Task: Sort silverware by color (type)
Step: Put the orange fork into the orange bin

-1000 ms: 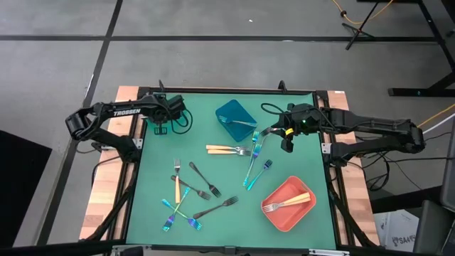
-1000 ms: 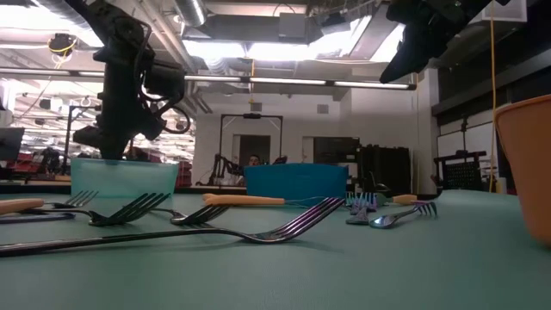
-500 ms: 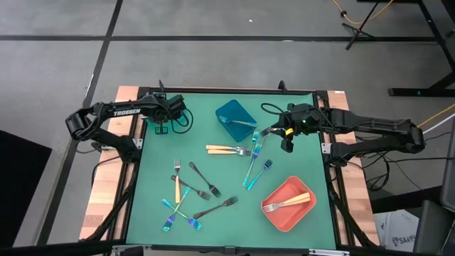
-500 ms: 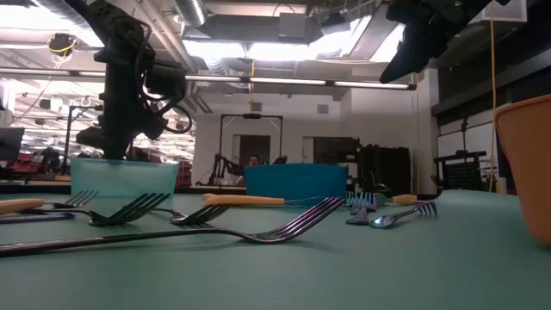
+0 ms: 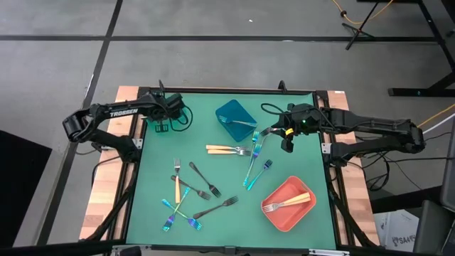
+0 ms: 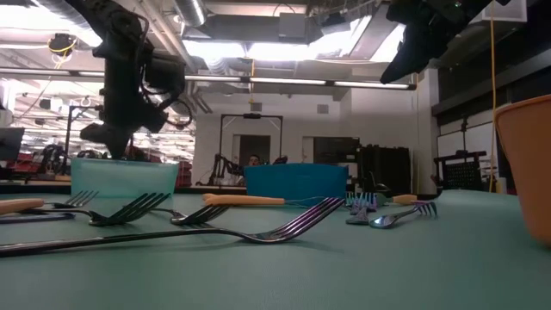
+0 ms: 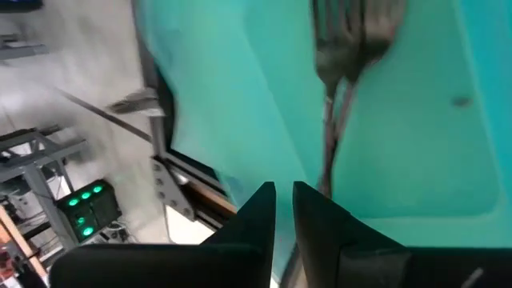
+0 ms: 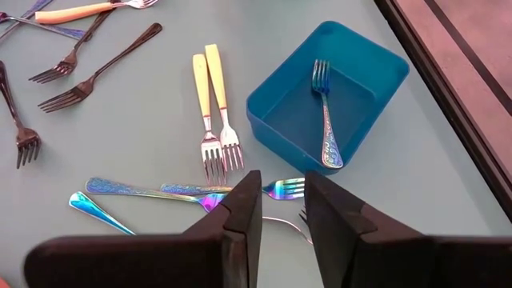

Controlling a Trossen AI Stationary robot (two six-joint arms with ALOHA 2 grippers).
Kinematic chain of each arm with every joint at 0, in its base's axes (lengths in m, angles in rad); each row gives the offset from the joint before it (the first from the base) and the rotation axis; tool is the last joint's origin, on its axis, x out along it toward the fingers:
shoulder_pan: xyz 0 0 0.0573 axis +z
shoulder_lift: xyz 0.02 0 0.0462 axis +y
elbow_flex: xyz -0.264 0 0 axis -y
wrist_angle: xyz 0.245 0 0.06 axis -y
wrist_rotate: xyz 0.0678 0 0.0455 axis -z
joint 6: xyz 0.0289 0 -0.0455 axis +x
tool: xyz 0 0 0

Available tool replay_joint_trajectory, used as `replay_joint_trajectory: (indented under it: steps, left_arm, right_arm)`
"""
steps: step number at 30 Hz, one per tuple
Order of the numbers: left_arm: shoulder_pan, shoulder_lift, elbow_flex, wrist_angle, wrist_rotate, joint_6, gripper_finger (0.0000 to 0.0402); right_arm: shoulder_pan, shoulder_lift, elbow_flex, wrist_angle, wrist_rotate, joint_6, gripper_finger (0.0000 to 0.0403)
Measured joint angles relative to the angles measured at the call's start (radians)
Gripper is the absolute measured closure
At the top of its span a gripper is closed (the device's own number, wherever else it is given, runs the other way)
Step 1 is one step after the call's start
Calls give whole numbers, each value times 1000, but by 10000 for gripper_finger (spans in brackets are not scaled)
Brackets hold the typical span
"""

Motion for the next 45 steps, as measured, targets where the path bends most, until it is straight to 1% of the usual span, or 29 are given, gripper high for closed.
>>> replay_joint_trajectory:
  steps: [3,8,11,14,18,21,24,26,29,34,40,45]
  left_arm:
    - [-2,-23,36,1,2,-39,362]
    - [-29,-56,105,5,38,-138,362]
    - [-69,-59,136,12,44,-174,362]
    - [-112,-59,154,16,45,-177,362]
    - [-185,-59,156,68,49,-180,362]
    - [-237,-59,156,120,96,-200,363]
    - [-286,-59,156,189,166,-253,363]
    - [-318,-59,156,238,207,-293,363]
    - [-366,-59,156,309,249,-335,363]
    - [-435,-59,156,382,271,-356,363]
    - [-492,-59,156,404,271,-385,363]
    - [-521,-58,156,404,270,-436,363]
  right_arm:
    - [0,0,0,0,1,-4,317]
    - [0,0,0,-3,19,-56,317]
    - [0,0,0,-11,64,-89,317]
    - [0,0,0,-28,104,-133,317]
    - [-16,0,0,-49,121,-188,317]
    - [-58,0,0,-62,122,-211,317]
    - [-121,0,0,-64,120,-227,317]
    - [-167,0,0,-69,93,-256,317]
    - [-239,2,0,-75,21,-316,317]
    - [-346,37,0,-75,-74,-423,317]
    - [-446,144,0,-75,-186,-543,317]
    - [-481,256,0,-75,-270,-630,317]
